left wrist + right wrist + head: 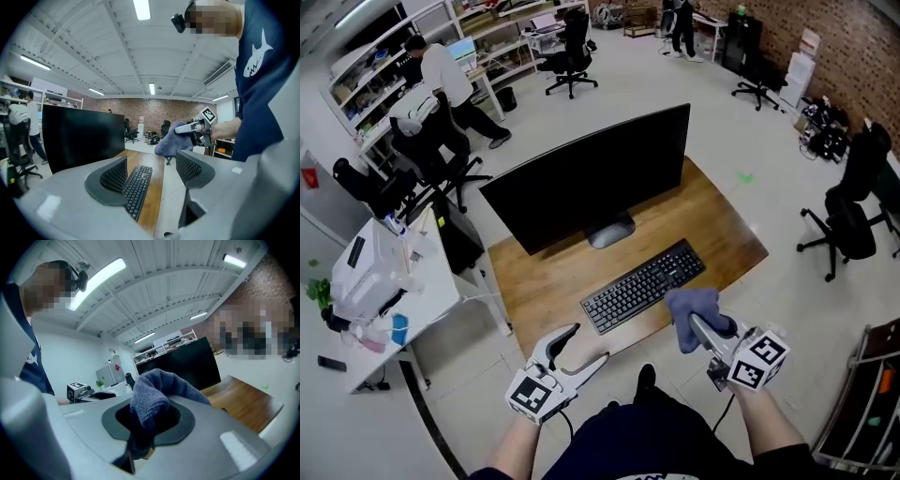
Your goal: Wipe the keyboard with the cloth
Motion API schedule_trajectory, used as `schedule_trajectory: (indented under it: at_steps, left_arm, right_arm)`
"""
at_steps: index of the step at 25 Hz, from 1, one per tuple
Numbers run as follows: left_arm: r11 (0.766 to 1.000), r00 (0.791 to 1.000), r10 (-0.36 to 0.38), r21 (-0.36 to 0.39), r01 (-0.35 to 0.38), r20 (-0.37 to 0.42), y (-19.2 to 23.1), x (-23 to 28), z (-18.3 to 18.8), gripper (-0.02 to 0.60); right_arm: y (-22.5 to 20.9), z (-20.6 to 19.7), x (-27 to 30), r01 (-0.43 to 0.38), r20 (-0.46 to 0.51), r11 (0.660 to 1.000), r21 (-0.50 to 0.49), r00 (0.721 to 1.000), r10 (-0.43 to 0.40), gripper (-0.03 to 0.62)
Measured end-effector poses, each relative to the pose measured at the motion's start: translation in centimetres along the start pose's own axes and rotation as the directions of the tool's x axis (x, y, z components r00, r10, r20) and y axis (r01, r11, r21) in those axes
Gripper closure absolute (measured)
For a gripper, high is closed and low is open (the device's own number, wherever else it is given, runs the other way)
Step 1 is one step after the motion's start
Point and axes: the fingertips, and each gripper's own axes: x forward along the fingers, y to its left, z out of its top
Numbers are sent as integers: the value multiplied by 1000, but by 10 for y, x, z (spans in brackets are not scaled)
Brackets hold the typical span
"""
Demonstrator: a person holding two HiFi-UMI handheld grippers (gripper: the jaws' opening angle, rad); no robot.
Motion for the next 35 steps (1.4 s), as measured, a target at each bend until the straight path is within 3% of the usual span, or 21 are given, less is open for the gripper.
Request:
schedule_trajectory:
  at_steps: [9,13,16,19,22,27,32,35]
  left_arm:
    - [996,995,84,-9,-85,-61,32,45,-11,262]
    - [994,991,107,-21,-109,-78,37,51,-15,262]
    - [991,988,122,-39,-126,-97,43,51,-26,262]
    - [989,984,130,-50,-137,-124,49,48,-37,262]
    - [986,980,135,-74,-147,-145,56,46,-48,262]
    - [973,971,148,-148,-177,-190,72,46,-77,262]
    - [972,962,143,-150,-181,-233,77,45,-92,262]
    - [973,964,137,-149,-174,-228,76,46,-90,262]
  right_arm:
    - [-106,-4,41,-14,-98,1000,0,995,14,536]
    - [-169,-27,59,40,-205,998,-54,977,-50,536]
    - [-214,-44,70,80,-277,986,-148,953,-119,534]
    - [-258,-61,81,115,-350,956,-270,913,-208,534]
    - [-300,-84,91,136,-423,916,-377,855,-300,534]
    - [-345,-132,112,81,-545,868,-490,749,-378,534]
    - [-359,-184,130,51,-644,882,-469,664,-381,534]
    - [-357,-200,140,57,-669,900,-431,650,-361,534]
